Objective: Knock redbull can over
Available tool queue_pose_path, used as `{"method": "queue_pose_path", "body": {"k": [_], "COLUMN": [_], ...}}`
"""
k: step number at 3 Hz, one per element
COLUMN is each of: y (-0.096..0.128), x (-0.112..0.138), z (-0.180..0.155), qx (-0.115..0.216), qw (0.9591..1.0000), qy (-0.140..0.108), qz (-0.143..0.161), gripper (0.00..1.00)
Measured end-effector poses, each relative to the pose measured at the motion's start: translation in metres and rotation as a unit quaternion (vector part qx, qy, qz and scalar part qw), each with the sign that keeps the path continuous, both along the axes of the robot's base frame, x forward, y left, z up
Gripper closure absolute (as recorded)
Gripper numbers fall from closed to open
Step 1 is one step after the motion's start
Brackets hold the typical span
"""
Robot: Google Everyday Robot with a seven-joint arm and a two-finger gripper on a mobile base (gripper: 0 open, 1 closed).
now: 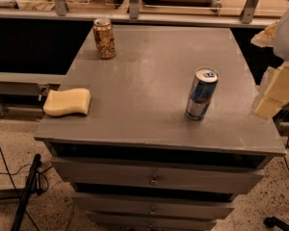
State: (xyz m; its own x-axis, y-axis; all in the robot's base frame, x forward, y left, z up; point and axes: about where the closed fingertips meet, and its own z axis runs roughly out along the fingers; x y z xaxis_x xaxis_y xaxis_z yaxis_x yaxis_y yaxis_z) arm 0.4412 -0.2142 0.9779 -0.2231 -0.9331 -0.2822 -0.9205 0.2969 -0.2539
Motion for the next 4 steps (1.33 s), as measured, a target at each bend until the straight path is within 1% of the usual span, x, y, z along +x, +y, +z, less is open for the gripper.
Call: {"method": "queue_pose_path", "body": {"k": [1,2,3,4], "y": [0.0,0.005,0.013,0.026], "x": [0.009,0.017,0.022,0.025], "z": [-0.003,-0.009,-0.012,-0.013], "qx": [0.083,0.174,0.288,0.395], "qw": [0.996,0.9826,0.9522,0.9099], "qy": [-0.034,-0.064,-0.102,-0.127], "qz": [-0.005,-0.008,-0.002,0.007], "gripper": [0.0,0.0,0.0,0.0]}}
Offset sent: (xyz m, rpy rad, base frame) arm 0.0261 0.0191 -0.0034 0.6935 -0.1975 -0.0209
